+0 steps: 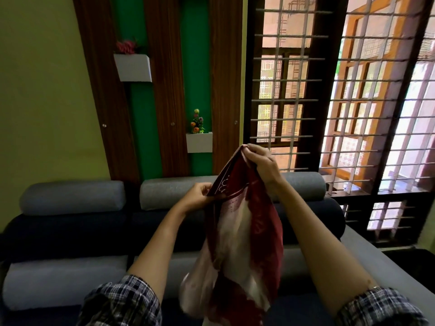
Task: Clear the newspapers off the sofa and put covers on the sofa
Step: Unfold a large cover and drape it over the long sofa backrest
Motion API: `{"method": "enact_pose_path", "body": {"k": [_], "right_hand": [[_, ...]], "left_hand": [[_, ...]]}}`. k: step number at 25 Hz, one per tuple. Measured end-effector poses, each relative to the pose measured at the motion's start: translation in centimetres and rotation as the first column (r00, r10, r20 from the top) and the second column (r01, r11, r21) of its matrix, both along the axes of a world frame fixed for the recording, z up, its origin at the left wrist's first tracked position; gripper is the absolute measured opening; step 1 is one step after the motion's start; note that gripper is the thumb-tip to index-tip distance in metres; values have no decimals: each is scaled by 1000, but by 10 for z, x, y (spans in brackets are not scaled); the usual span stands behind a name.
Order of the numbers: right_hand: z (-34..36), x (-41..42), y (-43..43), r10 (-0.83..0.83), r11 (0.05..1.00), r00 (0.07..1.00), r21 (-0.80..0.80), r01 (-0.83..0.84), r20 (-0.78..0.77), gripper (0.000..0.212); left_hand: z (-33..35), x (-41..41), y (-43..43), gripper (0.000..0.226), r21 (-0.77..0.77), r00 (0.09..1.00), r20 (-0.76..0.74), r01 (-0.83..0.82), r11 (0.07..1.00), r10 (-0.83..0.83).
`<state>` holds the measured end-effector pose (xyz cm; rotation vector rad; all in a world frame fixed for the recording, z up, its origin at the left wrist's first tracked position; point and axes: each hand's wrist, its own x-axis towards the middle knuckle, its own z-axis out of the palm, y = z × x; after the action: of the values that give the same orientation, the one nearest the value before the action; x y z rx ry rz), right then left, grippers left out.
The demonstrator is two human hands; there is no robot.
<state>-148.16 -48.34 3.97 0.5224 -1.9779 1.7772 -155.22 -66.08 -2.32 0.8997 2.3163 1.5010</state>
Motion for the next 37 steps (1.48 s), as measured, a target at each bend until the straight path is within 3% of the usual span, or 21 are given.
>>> {"method": "enact_pose_path", "body": {"k": [3, 5, 7, 9, 10, 11, 13, 16, 18, 20, 21, 25, 28, 31, 33, 37], "right_hand": [[-6, -10, 28, -132, 990, 990, -36, 134, 54, 30], [-23, -18, 44, -350, 930, 929, 165, 329, 117, 31], [-38, -21, 45, -368, 870, 904, 422, 253, 216, 40], [-42, -21, 25, -200, 803, 950, 596, 20, 238, 57], [-44, -20, 11, -139, 781, 971, 625, -14, 195, 52], [-46, -20, 1, -142, 773, 983, 634, 38, 114, 39], [-52, -23, -6, -222, 737, 972, 640, 218, -76, 18], [-59, -27, -2, -359, 677, 912, 618, 400, -198, 15], [-56, -28, -1, -449, 749, 863, 429, 504, -230, 12], [-48, -29, 1, -554, 764, 805, 255, 593, -210, 12], [-47, -30, 5, -594, 739, 780, 250, 626, -195, 13], [-66, -29, -11, -546, 620, 811, 549, 561, -212, 18], [-85, -37, -55, -432, 480, 864, 745, 463, -259, 20], [-78, -46, -92, -524, 570, 800, 578, 584, -293, 22], [-66, -51, -117, -591, 586, 757, 497, 640, -277, 28], [-59, -58, -192, -545, 662, 799, 455, 595, -253, 23]], "left_hand": [[-8, -3, 3, 7, 120, 989, 100, -119, 986, 107], [-1, -2, 8, 10, 294, 955, 222, -256, 921, 194], [14, 1, 14, 17, 328, 974, 86, -228, 917, 211], [26, 6, 23, 14, 165, 966, -213, -115, 980, 149], [29, 11, 27, 11, 69, 934, -337, -99, 993, 117], [28, 13, 28, 9, 26, 895, -431, -115, 993, 115], [20, 8, 22, 8, 95, 815, -529, -221, 971, 237], [-8, -7, -3, 7, 71, 757, -557, -367, 928, 342], [-36, -14, -23, 8, 6, 727, -553, -485, 875, 407], [-53, -10, -43, 12, 97, 688, -482, -573, 814, 542], [-52, -7, -52, 13, 160, 678, -429, -593, 789, 597], [-24, -10, -78, 17, 349, 707, -188, -600, 720, 681], [-18, -10, -103, 18, 384, 633, -97, -688, 615, 768], [-20, 0, -149, 11, 335, 515, -168, -772, 540, 840], [-19, 10, -189, 18, 277, 445, -250, -818, 504, 860], [-21, 33, -268, 16, 102, 367, -393, -894, 437, 843]]}}
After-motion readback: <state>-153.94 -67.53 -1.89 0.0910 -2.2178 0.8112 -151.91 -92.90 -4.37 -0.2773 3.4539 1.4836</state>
